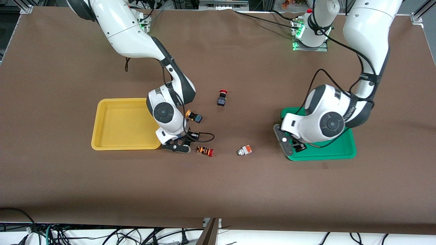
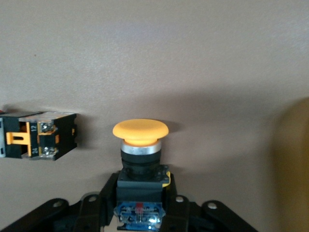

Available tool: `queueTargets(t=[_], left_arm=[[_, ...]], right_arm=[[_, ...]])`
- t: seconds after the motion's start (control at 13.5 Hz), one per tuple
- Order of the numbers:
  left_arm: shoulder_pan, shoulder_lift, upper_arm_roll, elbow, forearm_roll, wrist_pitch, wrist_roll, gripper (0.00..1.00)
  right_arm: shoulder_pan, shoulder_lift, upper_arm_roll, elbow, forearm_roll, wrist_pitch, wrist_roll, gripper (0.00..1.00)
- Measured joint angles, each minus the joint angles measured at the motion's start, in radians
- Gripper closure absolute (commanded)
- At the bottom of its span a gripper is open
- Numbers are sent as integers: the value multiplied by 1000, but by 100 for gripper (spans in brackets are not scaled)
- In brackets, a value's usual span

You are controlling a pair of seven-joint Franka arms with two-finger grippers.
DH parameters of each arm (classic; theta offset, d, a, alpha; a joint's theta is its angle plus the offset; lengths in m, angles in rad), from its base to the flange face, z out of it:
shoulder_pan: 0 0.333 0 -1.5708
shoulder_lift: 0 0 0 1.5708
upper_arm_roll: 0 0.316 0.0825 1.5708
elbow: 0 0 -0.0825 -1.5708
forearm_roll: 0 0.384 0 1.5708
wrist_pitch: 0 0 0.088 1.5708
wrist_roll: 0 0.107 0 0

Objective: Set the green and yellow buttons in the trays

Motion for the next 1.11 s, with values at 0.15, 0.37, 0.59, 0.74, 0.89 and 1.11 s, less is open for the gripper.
queueTargets(t=[0.15, 0.37, 0.59, 0.74, 0.89, 1.11], left_arm=[[-55, 66, -4, 61, -15, 74, -1, 0], [-117, 156, -5, 89, -30, 234, -4, 0], [-151, 230, -5, 95, -29, 381, 0, 0], [-165, 260, -5, 96, -28, 433, 3, 0], [-166, 269, -3, 96, -28, 439, 5, 21], [-169, 276, -1, 96, 8, 439, 8, 66]], right_arm=[[-13, -15, -12, 10, -1, -71, -60, 90], [-25, -83, -89, 10, -1, -238, -223, 87], [-32, -184, -176, -104, -1, -283, -386, 86], [-35, -234, -236, -218, -2, -277, -484, 82], [-39, -265, -280, -343, -1, -203, -561, 67], [-40, -284, -294, -476, -1, -85, -583, 25]])
